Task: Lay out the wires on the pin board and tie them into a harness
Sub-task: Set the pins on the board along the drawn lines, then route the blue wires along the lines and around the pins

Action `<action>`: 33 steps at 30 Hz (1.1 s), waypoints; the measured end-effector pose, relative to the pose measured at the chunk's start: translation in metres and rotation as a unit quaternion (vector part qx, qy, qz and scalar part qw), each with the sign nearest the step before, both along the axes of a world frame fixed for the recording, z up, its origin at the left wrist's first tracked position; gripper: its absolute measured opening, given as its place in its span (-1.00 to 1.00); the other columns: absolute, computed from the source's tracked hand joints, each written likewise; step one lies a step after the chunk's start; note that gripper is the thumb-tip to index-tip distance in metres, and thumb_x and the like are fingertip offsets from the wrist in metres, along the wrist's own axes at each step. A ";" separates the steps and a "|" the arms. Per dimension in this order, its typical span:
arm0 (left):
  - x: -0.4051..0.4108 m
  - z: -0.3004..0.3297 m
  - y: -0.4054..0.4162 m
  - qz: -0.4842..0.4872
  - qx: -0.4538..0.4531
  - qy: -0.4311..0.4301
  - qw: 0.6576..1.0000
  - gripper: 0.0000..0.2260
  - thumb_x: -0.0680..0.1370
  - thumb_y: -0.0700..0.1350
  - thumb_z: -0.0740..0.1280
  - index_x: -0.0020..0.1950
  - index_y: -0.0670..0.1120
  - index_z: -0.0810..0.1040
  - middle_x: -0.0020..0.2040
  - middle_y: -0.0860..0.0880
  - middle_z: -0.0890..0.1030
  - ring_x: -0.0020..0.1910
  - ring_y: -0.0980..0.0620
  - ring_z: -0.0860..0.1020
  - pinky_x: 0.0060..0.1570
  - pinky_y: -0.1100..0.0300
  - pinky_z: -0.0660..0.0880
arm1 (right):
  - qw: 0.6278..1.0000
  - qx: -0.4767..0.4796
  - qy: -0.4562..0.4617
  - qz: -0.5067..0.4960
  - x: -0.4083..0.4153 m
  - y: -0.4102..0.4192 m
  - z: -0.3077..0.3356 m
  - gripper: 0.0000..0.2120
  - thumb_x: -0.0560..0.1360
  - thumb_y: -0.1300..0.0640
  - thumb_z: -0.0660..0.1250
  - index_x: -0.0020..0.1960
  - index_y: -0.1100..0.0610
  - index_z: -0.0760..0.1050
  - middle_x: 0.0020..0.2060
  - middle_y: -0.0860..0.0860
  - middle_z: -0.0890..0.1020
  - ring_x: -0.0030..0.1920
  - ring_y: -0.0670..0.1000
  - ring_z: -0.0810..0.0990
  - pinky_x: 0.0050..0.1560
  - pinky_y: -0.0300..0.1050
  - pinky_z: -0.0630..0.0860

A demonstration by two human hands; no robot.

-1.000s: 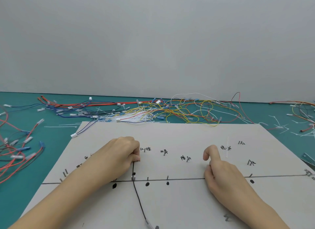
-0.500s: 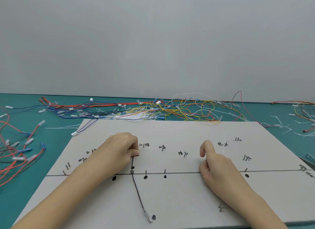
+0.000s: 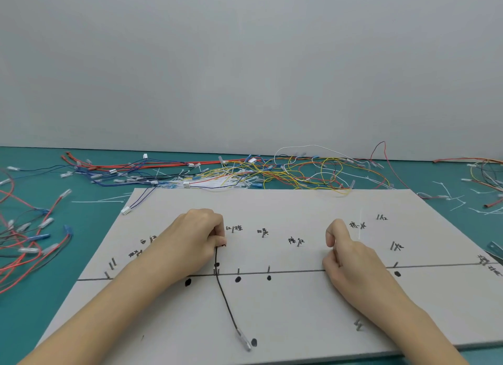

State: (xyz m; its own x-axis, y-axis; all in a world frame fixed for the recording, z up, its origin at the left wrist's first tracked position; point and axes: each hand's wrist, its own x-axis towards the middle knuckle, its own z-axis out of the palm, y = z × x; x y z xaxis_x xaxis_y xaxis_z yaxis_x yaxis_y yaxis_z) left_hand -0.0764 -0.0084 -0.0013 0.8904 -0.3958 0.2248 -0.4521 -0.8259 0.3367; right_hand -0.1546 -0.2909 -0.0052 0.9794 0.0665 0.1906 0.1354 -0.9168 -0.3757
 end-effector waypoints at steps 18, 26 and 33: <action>0.058 0.013 0.102 0.313 0.004 -0.002 0.950 -0.72 0.55 0.02 0.36 0.14 -0.14 0.62 0.11 -0.15 0.61 0.14 -0.22 0.50 0.11 -0.06 0.48 | 0.992 0.096 -0.067 -0.043 -0.004 0.002 0.002 -0.85 0.52 0.17 0.22 -0.12 -0.06 0.31 -0.56 -0.01 0.36 -0.44 0.01 0.37 -0.33 -0.01 0.35; 0.056 0.000 0.109 0.326 -0.065 -0.018 0.943 -0.92 0.51 -0.13 0.39 -0.18 -0.01 0.61 -0.11 -0.10 0.66 -0.04 -0.19 0.54 -0.04 -0.01 0.50 | 0.993 0.100 -0.047 -0.040 -0.006 0.002 0.001 -0.82 0.50 0.19 0.26 -0.16 -0.07 0.34 -0.49 -0.17 0.45 -0.41 -0.07 0.37 -0.39 -0.12 0.27; 0.058 0.008 0.105 0.259 -0.363 -0.120 0.887 -0.93 0.59 -0.16 0.30 -0.06 -0.08 0.56 -0.29 0.07 0.64 -0.20 0.03 0.57 -0.21 0.23 0.41 | 0.994 0.091 -0.021 -0.051 -0.007 0.003 0.002 -0.84 0.49 0.15 0.26 -0.19 -0.08 0.37 -0.43 -0.24 0.49 -0.35 -0.13 0.42 -0.38 -0.18 0.30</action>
State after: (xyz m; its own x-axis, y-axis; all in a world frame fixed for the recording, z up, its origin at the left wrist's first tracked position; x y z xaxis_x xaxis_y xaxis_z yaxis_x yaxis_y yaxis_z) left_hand -0.0182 0.0967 0.0068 0.8024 0.3797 0.4604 -0.2056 -0.5483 0.8106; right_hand -0.1614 -0.2880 -0.0033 0.9703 -0.0719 0.2311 0.0642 -0.8442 -0.5322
